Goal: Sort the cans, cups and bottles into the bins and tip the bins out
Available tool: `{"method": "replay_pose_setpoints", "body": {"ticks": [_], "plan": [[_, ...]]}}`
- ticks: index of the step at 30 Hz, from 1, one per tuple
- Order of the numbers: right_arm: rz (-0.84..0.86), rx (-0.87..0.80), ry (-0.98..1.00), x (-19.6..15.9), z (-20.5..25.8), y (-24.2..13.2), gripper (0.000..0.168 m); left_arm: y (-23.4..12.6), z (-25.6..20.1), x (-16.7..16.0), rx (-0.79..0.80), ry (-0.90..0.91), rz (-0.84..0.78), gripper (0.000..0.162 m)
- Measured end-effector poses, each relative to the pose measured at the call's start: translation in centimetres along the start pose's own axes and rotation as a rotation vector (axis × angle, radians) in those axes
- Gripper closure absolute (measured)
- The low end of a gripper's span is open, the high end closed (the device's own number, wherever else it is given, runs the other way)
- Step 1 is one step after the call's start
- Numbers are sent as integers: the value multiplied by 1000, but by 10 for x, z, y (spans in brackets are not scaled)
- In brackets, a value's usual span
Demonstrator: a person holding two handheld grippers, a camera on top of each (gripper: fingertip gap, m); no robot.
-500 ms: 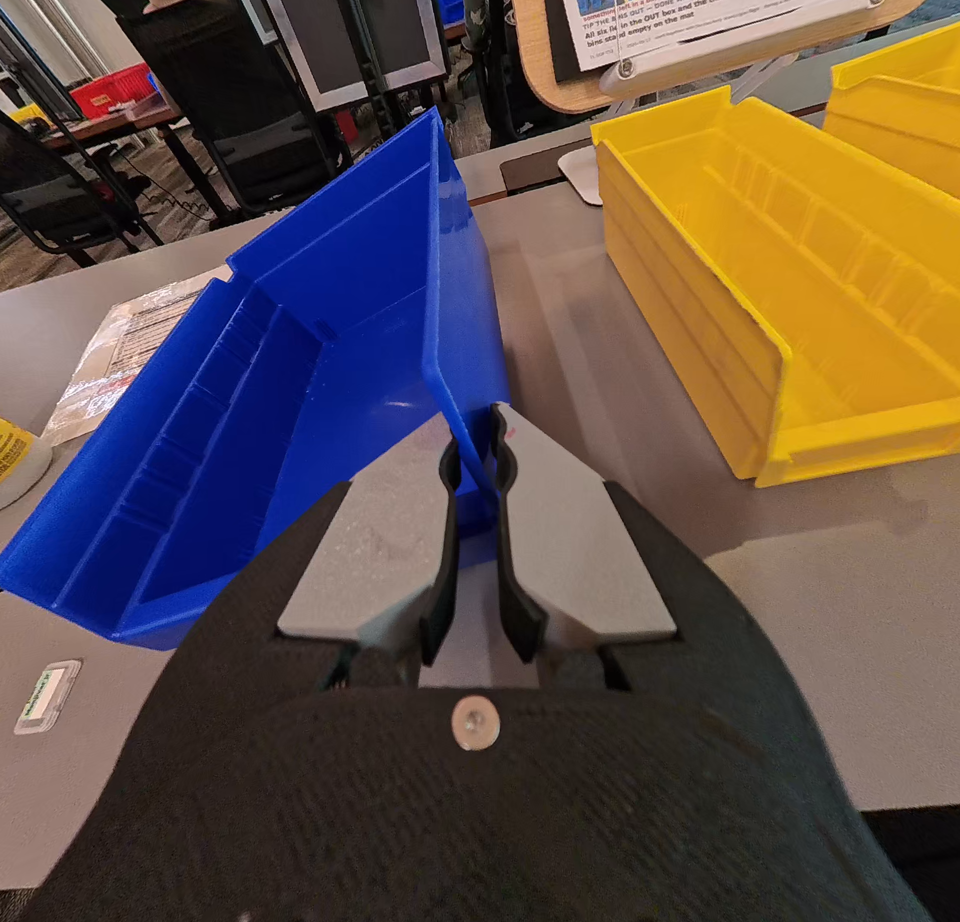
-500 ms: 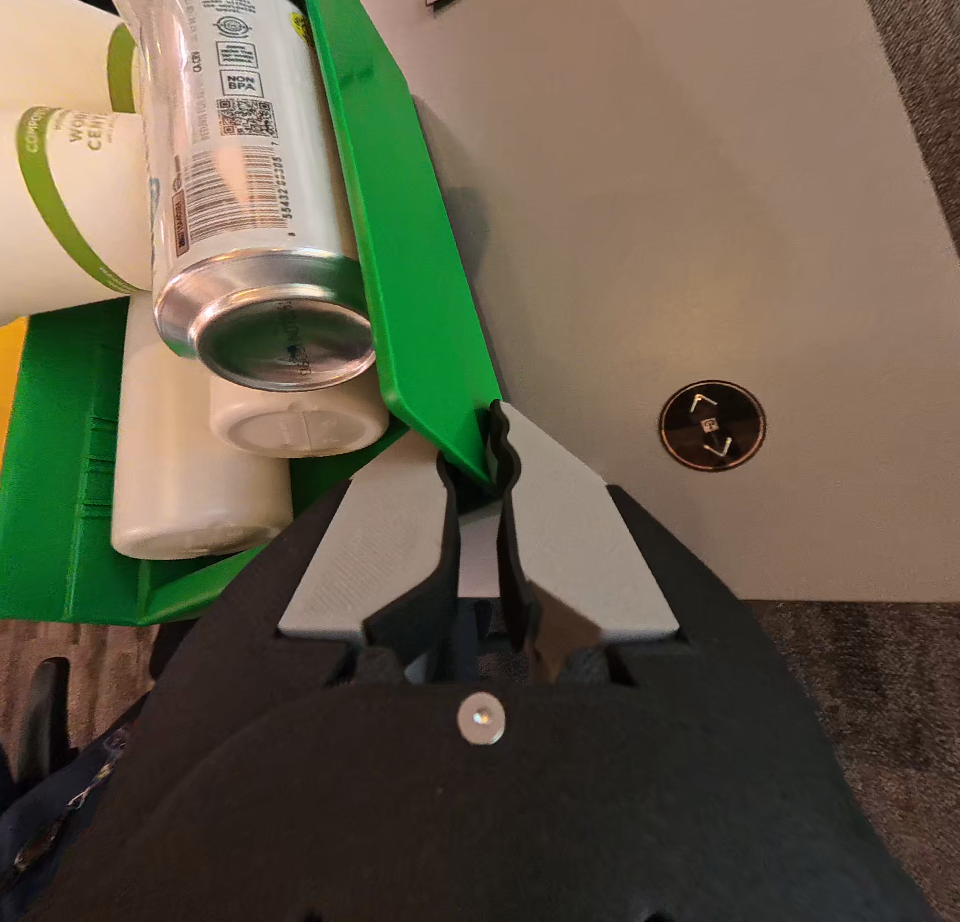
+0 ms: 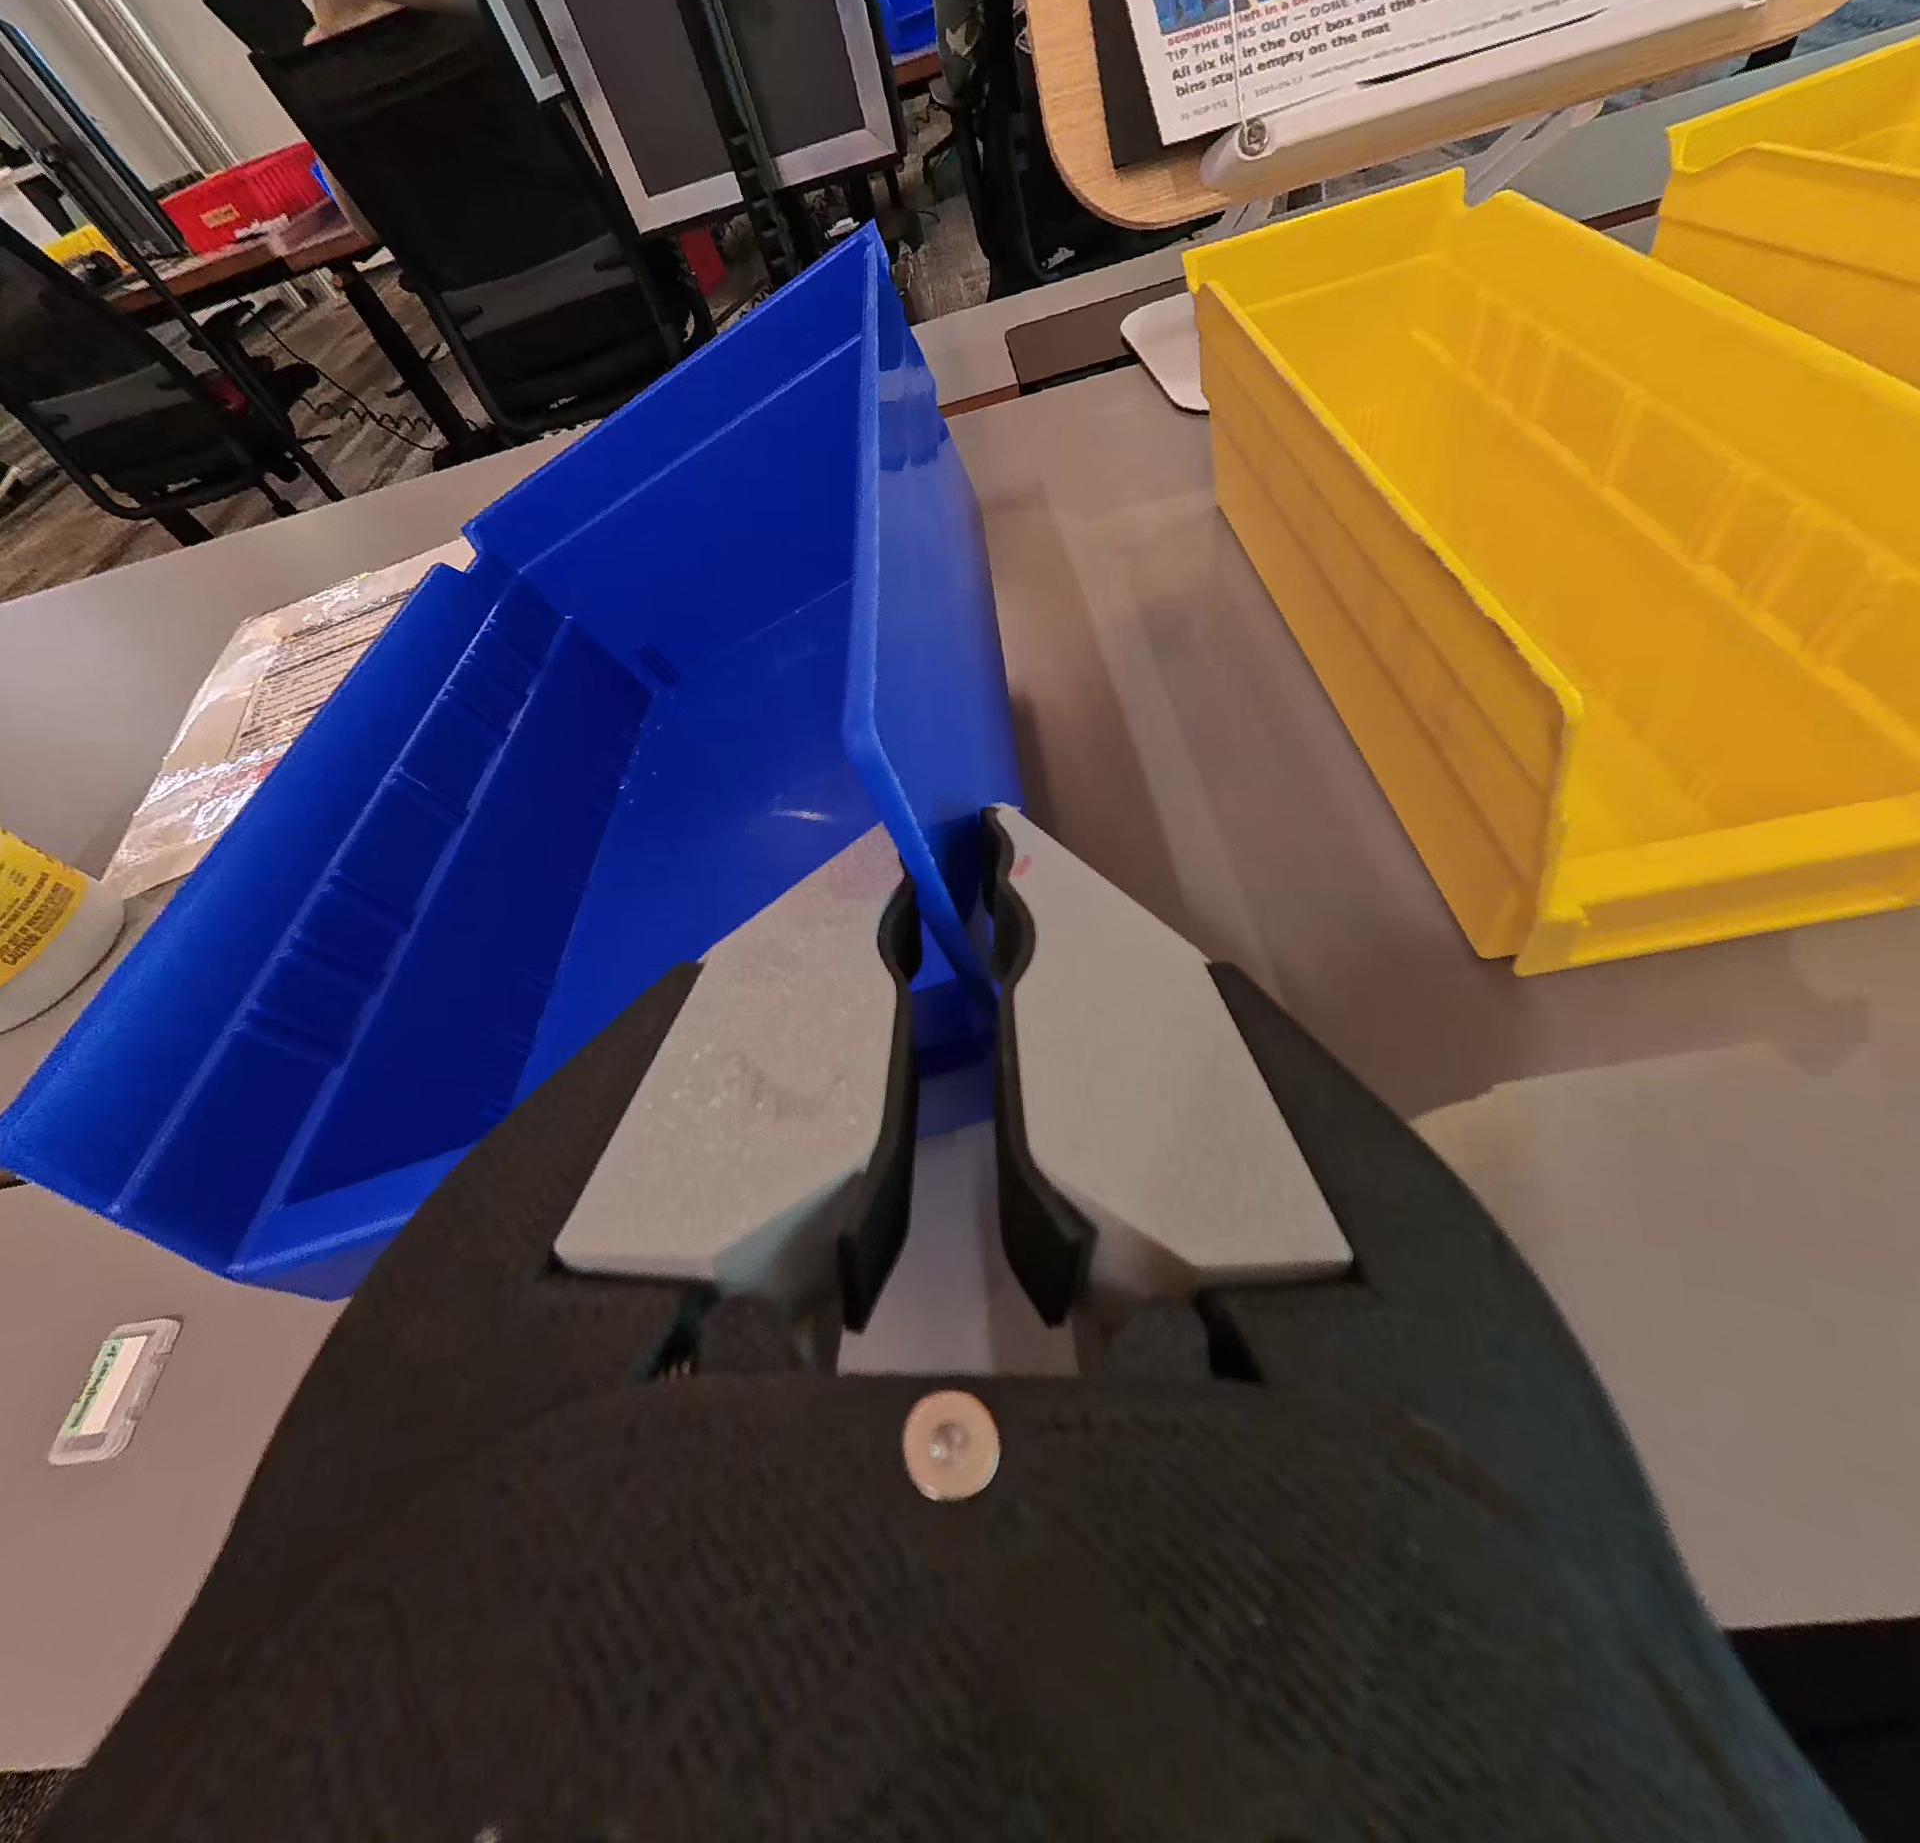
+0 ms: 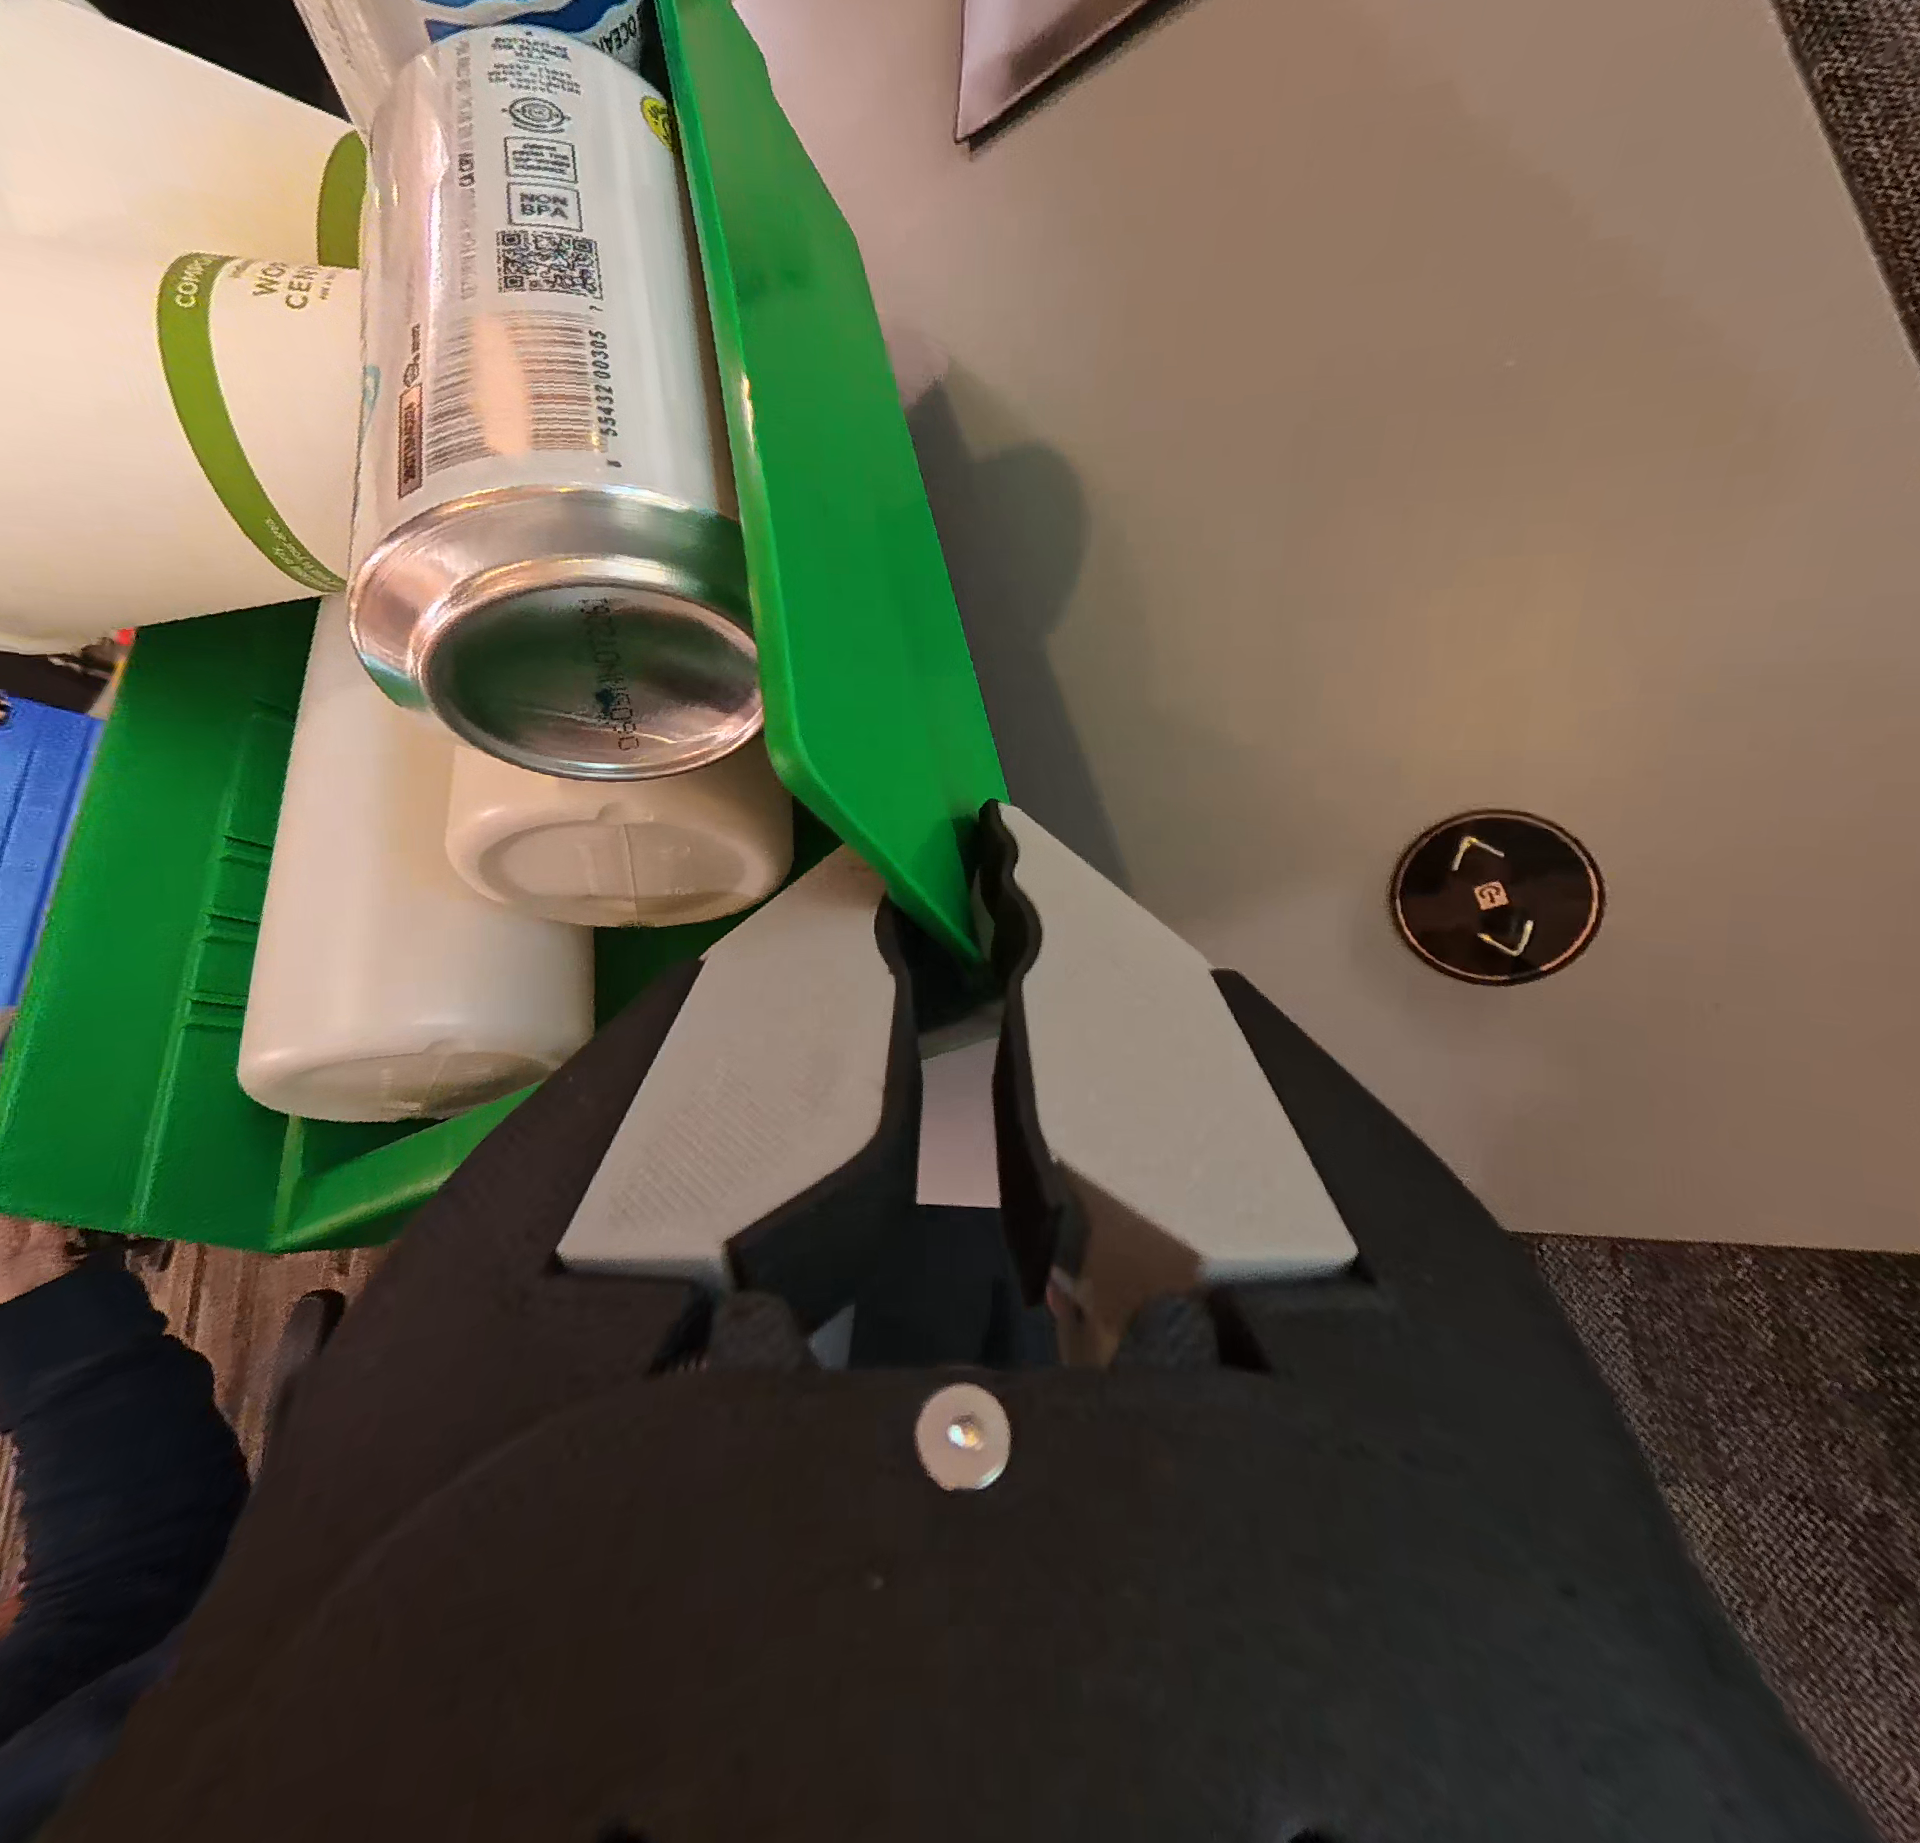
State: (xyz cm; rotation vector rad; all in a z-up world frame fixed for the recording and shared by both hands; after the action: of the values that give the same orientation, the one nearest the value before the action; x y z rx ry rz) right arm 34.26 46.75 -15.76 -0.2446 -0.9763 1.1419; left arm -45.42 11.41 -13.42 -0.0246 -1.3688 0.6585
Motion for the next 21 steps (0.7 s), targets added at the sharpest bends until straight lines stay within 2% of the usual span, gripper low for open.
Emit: {"method": "replay_pose_setpoints", "body": {"ticks": [5, 14, 21], "plan": [[-10, 4, -17, 17, 16, -7, 162, -5, 5, 0, 8, 3, -7, 156], [-6, 13, -91, 53, 73, -9, 162, -19, 11, 1, 46, 42, -52, 156], [-18, 75, -35, 45, 76, 18, 164, -24, 14, -8, 32, 34, -54, 156]]}}
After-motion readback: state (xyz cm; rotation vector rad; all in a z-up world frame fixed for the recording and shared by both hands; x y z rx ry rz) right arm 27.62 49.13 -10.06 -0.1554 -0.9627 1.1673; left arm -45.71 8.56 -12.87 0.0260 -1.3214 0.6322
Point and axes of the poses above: each gripper's, where its closed fingertips meet, y out along the fingers, x out of its top, z = x × y across the jaws, the point moved 9 cm from there along -y, back along the fingers, and after that the axes turned 4 degrees about z, right-handed, at the moved point
